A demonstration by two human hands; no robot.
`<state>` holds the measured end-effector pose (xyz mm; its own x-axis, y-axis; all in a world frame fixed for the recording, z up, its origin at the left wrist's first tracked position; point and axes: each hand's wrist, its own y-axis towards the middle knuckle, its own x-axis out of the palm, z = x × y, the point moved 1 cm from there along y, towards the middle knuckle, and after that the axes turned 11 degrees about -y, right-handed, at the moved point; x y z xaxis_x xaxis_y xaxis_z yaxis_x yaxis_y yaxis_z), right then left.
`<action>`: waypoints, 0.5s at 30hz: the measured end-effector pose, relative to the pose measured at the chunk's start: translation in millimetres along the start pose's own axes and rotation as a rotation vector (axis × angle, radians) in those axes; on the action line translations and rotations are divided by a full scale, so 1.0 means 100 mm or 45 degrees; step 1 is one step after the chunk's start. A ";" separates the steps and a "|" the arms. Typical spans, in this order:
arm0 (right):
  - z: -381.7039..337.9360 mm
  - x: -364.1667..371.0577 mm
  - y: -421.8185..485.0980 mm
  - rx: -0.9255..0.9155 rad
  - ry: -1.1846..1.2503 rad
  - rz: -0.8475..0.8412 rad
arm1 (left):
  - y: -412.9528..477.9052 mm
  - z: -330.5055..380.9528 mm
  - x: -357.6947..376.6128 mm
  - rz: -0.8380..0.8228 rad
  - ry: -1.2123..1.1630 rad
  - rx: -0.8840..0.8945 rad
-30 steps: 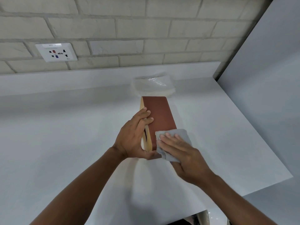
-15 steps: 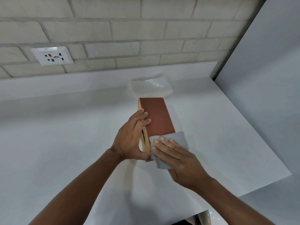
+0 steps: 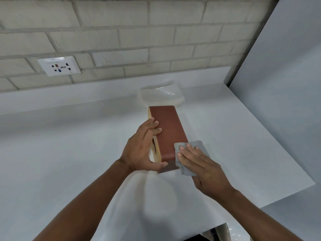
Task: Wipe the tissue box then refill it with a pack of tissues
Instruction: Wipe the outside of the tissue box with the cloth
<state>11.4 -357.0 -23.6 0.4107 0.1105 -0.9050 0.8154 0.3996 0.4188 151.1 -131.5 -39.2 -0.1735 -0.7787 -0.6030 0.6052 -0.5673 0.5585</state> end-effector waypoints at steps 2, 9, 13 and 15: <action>-0.09 0.00 0.02 0.081 0.029 0.027 | -0.01 0.01 0.02 0.004 -0.015 -0.020; -0.20 0.03 0.08 -0.017 -0.024 0.038 | 0.00 0.01 -0.01 -0.009 -0.036 -0.005; 0.01 -0.05 0.00 0.195 0.108 0.094 | 0.00 0.04 -0.02 0.014 -0.078 -0.035; -0.24 0.00 0.11 0.084 0.104 0.067 | -0.01 0.03 0.00 0.032 -0.083 -0.024</action>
<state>10.2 -330.8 -20.8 0.4214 0.2049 -0.8834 0.8196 0.3308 0.4677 148.0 -132.2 -38.2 -0.2080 -0.8087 -0.5502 0.6244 -0.5427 0.5617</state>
